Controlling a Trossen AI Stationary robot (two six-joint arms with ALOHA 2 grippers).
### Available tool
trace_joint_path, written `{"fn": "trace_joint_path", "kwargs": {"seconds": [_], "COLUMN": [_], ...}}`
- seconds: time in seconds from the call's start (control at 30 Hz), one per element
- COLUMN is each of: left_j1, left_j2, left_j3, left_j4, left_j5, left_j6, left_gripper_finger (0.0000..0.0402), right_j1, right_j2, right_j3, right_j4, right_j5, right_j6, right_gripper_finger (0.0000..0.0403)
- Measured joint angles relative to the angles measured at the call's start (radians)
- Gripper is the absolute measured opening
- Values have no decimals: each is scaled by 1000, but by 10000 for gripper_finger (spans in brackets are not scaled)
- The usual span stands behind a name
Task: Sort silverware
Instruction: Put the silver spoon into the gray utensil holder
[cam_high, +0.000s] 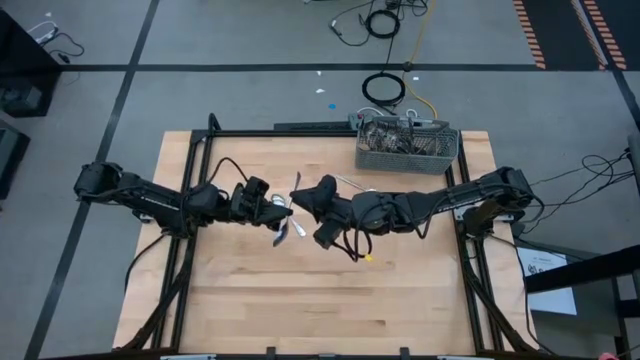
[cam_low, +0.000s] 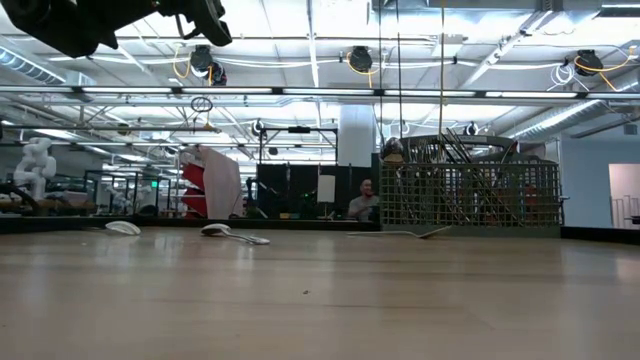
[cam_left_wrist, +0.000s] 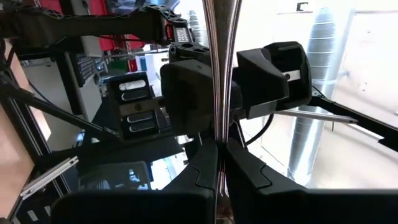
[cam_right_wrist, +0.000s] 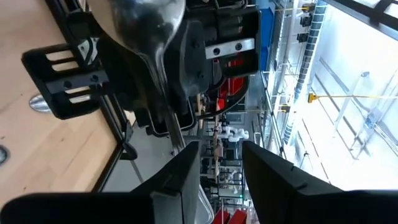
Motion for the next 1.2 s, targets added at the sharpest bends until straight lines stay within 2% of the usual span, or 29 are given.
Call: {"fn": "trace_joint_path", "kwargs": {"seconds": [0.3,0.6,0.9,1.2], "left_j1": [7,1,-3,-16], "left_j2": [0,0,7,7], "left_j3": [0,0,38,39], "left_j4": [21,-87,-86,-126], "left_j5": [-1,-47,-42,-42], "left_j6": [1,-104,-49,-71], "left_gripper_finger": [22,22,22,22], "right_j1": [1,0,-1,-14], "right_j2": [0,0,0,0], "right_j3": [0,0,0,0], "right_j4": [-134,-113,-171,-173], "right_j5": [0,1,-3,-11], "right_j6": [33,30,34,34], "right_gripper_finger": [114,114,114,114]}}
